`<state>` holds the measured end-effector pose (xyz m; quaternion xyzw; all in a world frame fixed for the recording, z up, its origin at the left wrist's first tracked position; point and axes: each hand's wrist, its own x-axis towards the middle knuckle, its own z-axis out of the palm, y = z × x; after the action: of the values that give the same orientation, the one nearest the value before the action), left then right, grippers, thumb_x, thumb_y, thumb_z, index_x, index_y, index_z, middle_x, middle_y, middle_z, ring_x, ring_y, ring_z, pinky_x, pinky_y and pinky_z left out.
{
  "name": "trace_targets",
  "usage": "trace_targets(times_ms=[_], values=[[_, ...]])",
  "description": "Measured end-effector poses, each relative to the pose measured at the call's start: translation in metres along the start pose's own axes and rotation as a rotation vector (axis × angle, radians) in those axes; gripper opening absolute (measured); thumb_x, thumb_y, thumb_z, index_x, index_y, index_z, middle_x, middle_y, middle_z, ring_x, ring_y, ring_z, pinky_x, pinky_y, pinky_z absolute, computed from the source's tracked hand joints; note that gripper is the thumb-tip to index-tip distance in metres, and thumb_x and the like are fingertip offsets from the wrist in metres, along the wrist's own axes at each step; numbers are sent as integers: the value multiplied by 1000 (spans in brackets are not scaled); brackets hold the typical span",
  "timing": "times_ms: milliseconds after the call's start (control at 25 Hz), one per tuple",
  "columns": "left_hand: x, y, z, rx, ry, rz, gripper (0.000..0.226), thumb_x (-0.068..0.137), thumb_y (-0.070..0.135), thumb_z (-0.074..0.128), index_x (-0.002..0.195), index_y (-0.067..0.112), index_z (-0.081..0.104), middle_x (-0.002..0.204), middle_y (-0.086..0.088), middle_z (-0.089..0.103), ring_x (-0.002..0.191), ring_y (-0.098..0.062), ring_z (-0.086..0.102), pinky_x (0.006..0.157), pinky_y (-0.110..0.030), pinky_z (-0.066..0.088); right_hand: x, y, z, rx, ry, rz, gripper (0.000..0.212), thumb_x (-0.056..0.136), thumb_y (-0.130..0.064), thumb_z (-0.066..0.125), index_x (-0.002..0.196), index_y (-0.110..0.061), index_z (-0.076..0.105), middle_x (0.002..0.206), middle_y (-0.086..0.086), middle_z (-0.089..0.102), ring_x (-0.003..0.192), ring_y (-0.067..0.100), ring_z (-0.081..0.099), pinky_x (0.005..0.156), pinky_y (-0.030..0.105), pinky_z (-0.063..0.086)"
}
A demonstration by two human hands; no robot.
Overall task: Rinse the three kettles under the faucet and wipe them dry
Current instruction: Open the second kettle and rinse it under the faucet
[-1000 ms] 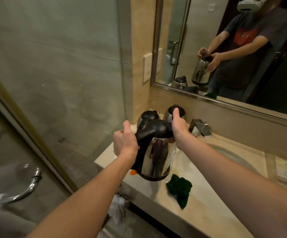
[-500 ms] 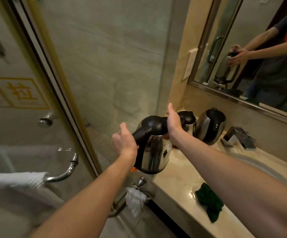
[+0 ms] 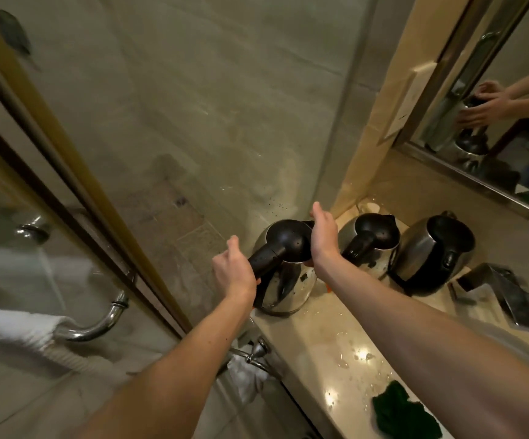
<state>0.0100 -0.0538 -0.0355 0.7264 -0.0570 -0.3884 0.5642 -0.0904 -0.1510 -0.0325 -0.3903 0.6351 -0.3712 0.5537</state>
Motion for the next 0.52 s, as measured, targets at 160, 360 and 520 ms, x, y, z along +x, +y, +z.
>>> trace_targets(times_ms=[160, 360, 520], values=[[11, -9, 6, 19, 16, -13, 43, 99, 45, 42, 89, 4, 52, 99, -19, 62, 79, -27, 63, 45, -24, 44, 15, 13, 3, -22, 10, -10, 34, 99, -55, 35, 109, -26, 49, 96, -9, 51, 100, 22, 51, 101, 55, 41], [15, -20, 9, 11, 12, -66, 50, 99, 47, 42, 106, 0, 54, 109, -23, 61, 92, -35, 66, 37, -20, 43, 23, 19, 3, -43, 27, -42, 30, 99, -53, 36, 103, -26, 49, 92, -8, 50, 88, 15, 49, 99, 50, 43], [11, -25, 10, -7, 19, -57, 41, 100, 45, 43, 94, 5, 51, 102, -19, 60, 85, -30, 64, 39, -22, 42, 22, 26, 0, -78, 71, -88, 34, 99, -53, 37, 103, -21, 50, 89, -6, 51, 89, 17, 51, 88, 40, 41]])
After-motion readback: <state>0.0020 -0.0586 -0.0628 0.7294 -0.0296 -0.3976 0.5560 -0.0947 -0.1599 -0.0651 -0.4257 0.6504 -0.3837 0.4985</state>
